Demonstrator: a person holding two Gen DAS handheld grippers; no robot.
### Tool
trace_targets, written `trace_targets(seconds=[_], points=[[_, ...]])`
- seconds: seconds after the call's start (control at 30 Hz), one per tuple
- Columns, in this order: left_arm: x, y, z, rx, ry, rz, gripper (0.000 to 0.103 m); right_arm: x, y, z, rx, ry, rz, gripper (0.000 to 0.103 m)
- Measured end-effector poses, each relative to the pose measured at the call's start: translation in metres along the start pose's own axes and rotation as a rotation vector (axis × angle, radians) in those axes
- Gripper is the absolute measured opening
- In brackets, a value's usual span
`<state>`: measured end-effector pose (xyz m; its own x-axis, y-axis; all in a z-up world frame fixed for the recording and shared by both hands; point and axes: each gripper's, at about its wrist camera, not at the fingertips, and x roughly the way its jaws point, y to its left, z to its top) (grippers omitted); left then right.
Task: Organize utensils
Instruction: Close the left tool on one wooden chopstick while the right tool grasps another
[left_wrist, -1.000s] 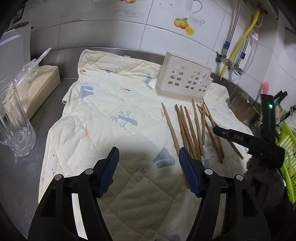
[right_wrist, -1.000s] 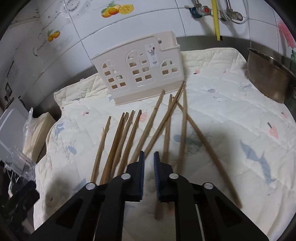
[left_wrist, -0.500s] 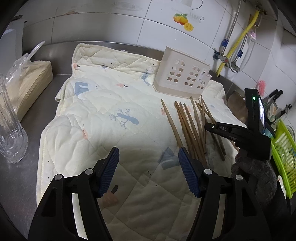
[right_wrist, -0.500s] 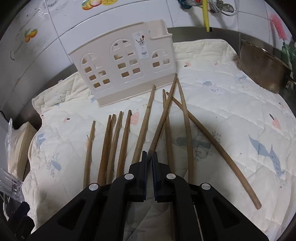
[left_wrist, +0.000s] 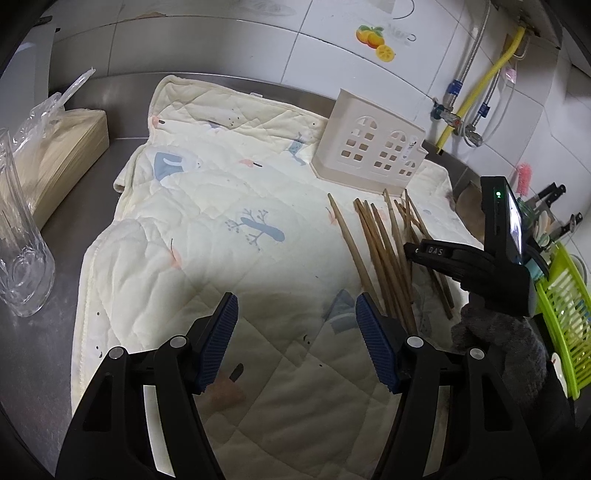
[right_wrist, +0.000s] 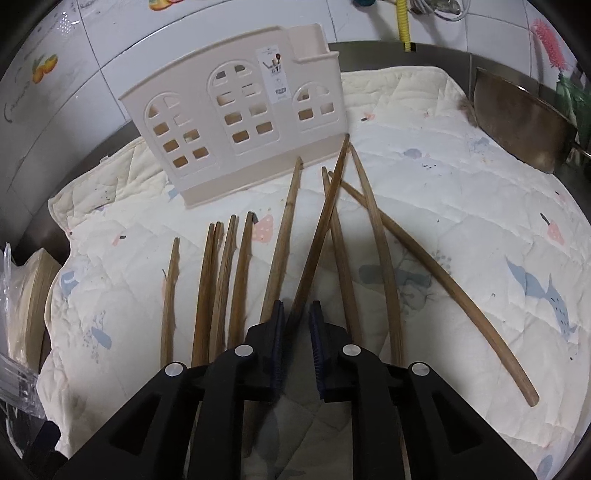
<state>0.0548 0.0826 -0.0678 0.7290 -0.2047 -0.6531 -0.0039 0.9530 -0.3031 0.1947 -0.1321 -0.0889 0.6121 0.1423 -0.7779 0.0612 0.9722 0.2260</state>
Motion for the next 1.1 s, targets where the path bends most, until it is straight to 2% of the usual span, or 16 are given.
trace_targets(seconds=[0.2, 0.33, 0.7, 0.9, 1.0, 1.1], points=[[-0.002, -0.007, 0.0, 0.008, 0.001, 0.003, 0.065, -0.004, -0.009, 0.0, 0.04, -0.006, 0.038, 0.01], [-0.003, -0.014, 0.0, 0.009, 0.003, 0.002, 0.065, -0.014, -0.015, -0.001, 0.024, -0.021, 0.041, 0.01], [0.014, -0.044, -0.01, -0.009, 0.061, -0.023, 0.065, -0.074, -0.044, -0.01, -0.127, -0.163, 0.018, 0.007], [0.034, -0.061, -0.008, -0.014, 0.096, -0.035, 0.039, -0.094, -0.064, -0.008, -0.158, -0.208, 0.067, 0.007], [0.047, -0.064, -0.006, -0.03, 0.115, -0.014, 0.031, -0.105, -0.071, -0.006, -0.17, -0.232, 0.082, 0.007], [0.056, -0.065, -0.005, -0.055, 0.137, -0.025, 0.024, -0.112, -0.078, -0.004, -0.171, -0.251, 0.094, 0.007]])
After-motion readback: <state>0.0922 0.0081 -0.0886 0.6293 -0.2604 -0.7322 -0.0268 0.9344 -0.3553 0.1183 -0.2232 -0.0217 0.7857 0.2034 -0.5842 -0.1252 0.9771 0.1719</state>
